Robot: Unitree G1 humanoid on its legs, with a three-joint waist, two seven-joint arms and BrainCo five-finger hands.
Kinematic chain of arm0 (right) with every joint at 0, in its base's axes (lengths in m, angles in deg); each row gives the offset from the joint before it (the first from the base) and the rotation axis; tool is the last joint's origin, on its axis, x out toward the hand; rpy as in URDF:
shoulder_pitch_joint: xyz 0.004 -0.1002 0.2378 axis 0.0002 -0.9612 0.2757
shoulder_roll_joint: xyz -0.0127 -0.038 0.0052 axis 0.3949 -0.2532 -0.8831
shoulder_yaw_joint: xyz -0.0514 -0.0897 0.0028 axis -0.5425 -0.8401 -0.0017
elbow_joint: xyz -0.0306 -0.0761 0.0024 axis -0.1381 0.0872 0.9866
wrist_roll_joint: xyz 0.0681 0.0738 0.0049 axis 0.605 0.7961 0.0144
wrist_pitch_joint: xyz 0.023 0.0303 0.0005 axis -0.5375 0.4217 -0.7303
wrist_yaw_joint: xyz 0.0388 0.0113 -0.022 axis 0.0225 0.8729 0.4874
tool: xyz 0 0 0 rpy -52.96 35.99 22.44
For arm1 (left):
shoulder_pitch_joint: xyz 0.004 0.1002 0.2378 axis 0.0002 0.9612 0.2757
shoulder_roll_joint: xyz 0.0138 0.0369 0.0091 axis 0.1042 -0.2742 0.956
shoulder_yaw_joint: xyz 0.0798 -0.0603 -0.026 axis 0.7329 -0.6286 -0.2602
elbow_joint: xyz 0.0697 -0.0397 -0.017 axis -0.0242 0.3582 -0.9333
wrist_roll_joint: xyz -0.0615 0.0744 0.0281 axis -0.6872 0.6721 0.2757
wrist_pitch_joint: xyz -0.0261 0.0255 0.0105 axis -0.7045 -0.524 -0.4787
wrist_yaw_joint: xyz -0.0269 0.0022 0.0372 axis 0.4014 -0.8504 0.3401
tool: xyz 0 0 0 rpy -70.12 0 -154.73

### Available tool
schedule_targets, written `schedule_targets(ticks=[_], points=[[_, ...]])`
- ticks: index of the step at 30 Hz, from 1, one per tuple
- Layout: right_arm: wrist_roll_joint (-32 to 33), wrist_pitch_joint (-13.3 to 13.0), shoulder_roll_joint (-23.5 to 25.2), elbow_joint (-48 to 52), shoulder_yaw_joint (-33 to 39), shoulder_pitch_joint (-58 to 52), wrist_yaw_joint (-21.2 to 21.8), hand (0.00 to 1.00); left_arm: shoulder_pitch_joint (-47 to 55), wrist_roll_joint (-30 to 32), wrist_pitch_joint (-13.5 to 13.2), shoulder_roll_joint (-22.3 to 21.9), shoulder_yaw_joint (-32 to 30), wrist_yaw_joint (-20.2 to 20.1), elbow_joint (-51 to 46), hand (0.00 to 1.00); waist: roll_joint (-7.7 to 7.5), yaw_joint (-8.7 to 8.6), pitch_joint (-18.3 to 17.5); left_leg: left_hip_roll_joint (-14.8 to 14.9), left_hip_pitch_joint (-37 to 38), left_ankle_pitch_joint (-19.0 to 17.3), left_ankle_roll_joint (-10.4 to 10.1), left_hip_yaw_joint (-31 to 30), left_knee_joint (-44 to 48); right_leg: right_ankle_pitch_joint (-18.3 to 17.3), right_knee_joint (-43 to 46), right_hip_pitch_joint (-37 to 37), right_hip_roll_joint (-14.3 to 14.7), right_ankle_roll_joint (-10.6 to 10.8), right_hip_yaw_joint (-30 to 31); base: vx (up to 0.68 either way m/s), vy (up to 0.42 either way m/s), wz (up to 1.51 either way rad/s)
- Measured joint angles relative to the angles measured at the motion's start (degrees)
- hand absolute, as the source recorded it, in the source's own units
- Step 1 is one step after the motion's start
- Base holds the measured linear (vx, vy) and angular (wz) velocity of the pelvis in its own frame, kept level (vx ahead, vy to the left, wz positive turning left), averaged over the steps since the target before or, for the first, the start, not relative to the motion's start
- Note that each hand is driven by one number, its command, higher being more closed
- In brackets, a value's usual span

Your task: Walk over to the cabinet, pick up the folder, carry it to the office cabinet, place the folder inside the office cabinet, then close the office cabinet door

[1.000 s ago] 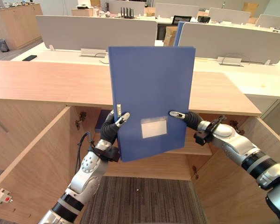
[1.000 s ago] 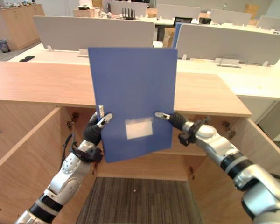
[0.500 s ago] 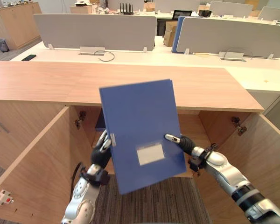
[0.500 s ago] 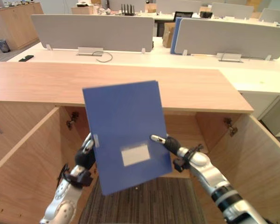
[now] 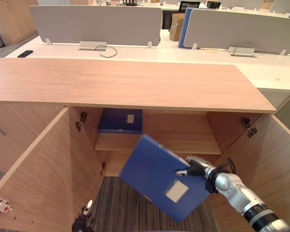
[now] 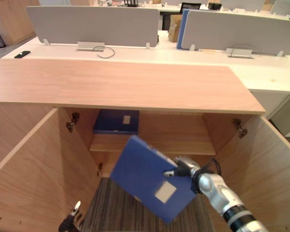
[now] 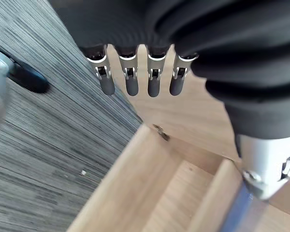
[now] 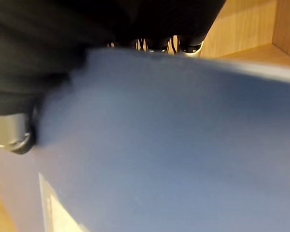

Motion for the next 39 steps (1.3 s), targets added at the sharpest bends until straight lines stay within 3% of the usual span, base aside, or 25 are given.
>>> schedule_targets(ticks=[2, 6, 8, 10, 12, 13, 14, 15, 18, 20, 21, 22, 26, 29, 33, 39], points=[[-7.4, -0.9, 0.3, -2.0, -2.4, 0.3, -0.7, 1.0, 0.1, 4.3, 1.2, -0.1, -0.8, 0.5, 3.0, 0.0, 0.02, 0.0, 0.0, 0.0, 0.1, 0.1, 0.0, 0.0, 0.0, 0.0, 0.2, 0.0, 0.0, 0.0, 0.0, 0.0, 0.0, 0.0], [-12.0, -1.8, 1.4, -5.0, -4.8, 0.9, -1.2, 1.0, -0.2, 9.8, 2.1, -0.3, -0.9, 0.5, 5.8, 0.0, 0.15, 0.0, 0.3, 0.0, 0.8, 0.3, -0.1, -0.1, -0.1, 0.0, 0.4, 0.1, 0.0, 0.0, 0.1, -0.05, 0.013, 0.0], [-8.7, -1.7, 3.6, -9.5, -4.2, 1.0, -1.0, 1.0, -0.4, 13.0, 2.2, -0.7, -1.1, 0.5, 6.3, 0.0, 0.48, 0.01, 0.7, 0.0, 0.8, 0.4, -0.1, -0.4, -0.1, 0.0, 0.5, 0.2, 0.0, 0.0, 0.0, -0.04, 0.016, 0.01], [-0.6, -0.3, 6.7, -15.8, -1.2, 1.0, -0.7, 1.0, -0.6, 13.1, 2.2, -1.1, -1.9, 0.5, 6.3, 0.0, 0.61, 0.05, 1.2, 0.0, 0.8, 0.5, -0.2, -0.7, -0.1, 0.0, 0.6, 0.2, 0.0, 0.0, -0.1, -0.03, 0.014, 0.05], [8.5, 1.5, 11.4, -23.6, 8.4, 1.0, -1.6, 1.0, -0.7, 13.1, 2.2, -1.5, -2.3, 0.4, 6.4, 0.0, 1.21, 0.11, 1.8, -0.1, 0.8, 0.7, -0.2, -0.8, -0.2, -0.1, 0.7, 0.2, 0.0, 0.0, -0.3, -0.02, 0.014, 0.05], [17.4, 2.9, 14.3, -28.5, 16.4, 1.1, -3.4, 1.0, -1.1, 13.1, 2.1, -2.2, -3.3, 0.4, 7.0, 0.0, 1.56, 0.22, 2.1, -0.1, 0.8, 0.8, -0.2, -1.0, -0.2, -0.1, 0.7, 0.3, -0.1, 0.0, -0.4, -0.01, 0.013, 0.06], [20.6, 3.5, 15.6, -30.6, 20.4, 1.3, -4.1, 1.0, -1.3, 13.1, 2.1, -2.4, -3.7, 0.4, 7.1, 0.0, 1.8, 0.23, 2.2, -0.1, 0.8, 0.8, -0.2, -1.1, -0.2, -0.1, 0.7, 0.4, -0.1, 0.0, -0.5, 0.0, 0.013, 0.11], [35.2, 4.4, 19.4, -35.4, 29.8, 1.1, -5.8, 1.0, -1.5, 13.1, 2.1, -3.1, -5.1, 0.5, 7.3, 0.0, 2.22, 0.11, 2.5, -0.1, 0.9, 0.8, -0.3, -1.4, -0.3, -0.2, 0.7, 0.6, 0.0, -0.1, -1.0, 0.01, 0.004, 0.11], [58.6, 3.7, 25.7, -38.6, 36.1, -1.1, -9.1, 1.0, -1.5, 13.1, 2.1, -4.1, -7.3, 0.9, 7.5, 0.0, 2.47, -0.22, 2.6, 0.2, 1.2, 0.9, -0.4, -2.2, -0.3, -0.5, 0.6, 1.5, 0.3, -0.3, -1.6, 0.03, -0.011, 0.14], [79.7, 2.8, 29.8, -41.2, 37.0, -3.3, -9.6, 1.0, -1.9, 13.0, 2.1, -4.9, -8.8, 1.6, 7.5, 0.0, 2.54, 0.01, 2.7, 0.5, 2.2, 0.7, -0.6, -2.2, -0.5, -0.9, 0.5, 2.4, 0.5, -0.4, -1.6, 0.0, 0.0, 0.0], [82.8, 2.7, 30.5, -41.8, 37.0, -3.7, -9.6, 1.0, -1.9, 13.0, 2.1, -5.1, -9.2, 1.7, 7.5, 0.0, 2.54, 0.04, 2.8, 0.5, 2.2, 0.7, -0.6, -2.1, -0.5, -0.9, 0.5, 2.4, 0.5, -0.4, -1.6, 0.0, 0.015, -0.04], [92.0, 2.8, 32.4, -42.7, 37.3, -5.4, -9.7, 1.0, -2.0, 12.7, 2.1, -5.7, -10.5, 1.9, 7.5, 0.0, 2.54, 0.18, 2.8, 0.6, 2.2, 0.7, -0.6, -1.7, -0.5, -0.9, 0.7, 2.3, 0.5, -0.4, -1.5, 0.0, 0.016, -0.06], [102.8, 2.8, 34.5, -42.7, 39.4, -7.7, -10.0, 1.0, -1.8, 12.7, 2.0, -6.7, -12.2, 2.7, 7.5, 0.0, 2.6, 0.33, 2.9, 0.8, 2.9, 0.5, -0.8, -0.6, -0.5, -1.0, 1.3, 2.3, 0.6, -0.4, -0.7, 0.01, 0.02, -0.14], [107.0, 2.0, 34.9, -41.7, 39.3, -7.8, -10.1, 1.0, -2.0, 12.9, 1.8, -6.9, -12.2, 3.2, 7.4, 0.0, 2.6, 0.33, 2.8, 1.0, 3.0, 0.5, -0.8, -0.1, -0.5, -1.3, 2.0, 2.2, 0.7, -0.3, -0.5, -0.04, 0.009, -0.06], [108.0, 1.0, 36.0, -36.3, 39.0, -7.8, -10.3, 1.0, -2.1, 13.1, 1.5, -6.9, -12.0, 3.4, 6.9, 0.0, 2.62, 0.74, 2.9, 1.3, 2.3, 0.4, -1.0, -0.1, 0.2, -1.5, 2.0, 2.1, 0.9, -0.2, -0.9, -0.03, -0.003, 0.06], [106.7, -0.8, 36.3, -20.0, 39.4, -7.1, -10.9, 1.0, -2.6, 15.7, 1.1, -7.3, -11.6, 3.9, 4.3, 0.0, 3.1, 1.27, 3.5, 1.1, -0.5, -1.1, -0.8, -0.7, 3.8, -3.2, 4.0, 2.0, -0.1, 0.2, -3.5, -0.01, 0.009, 0.21]])
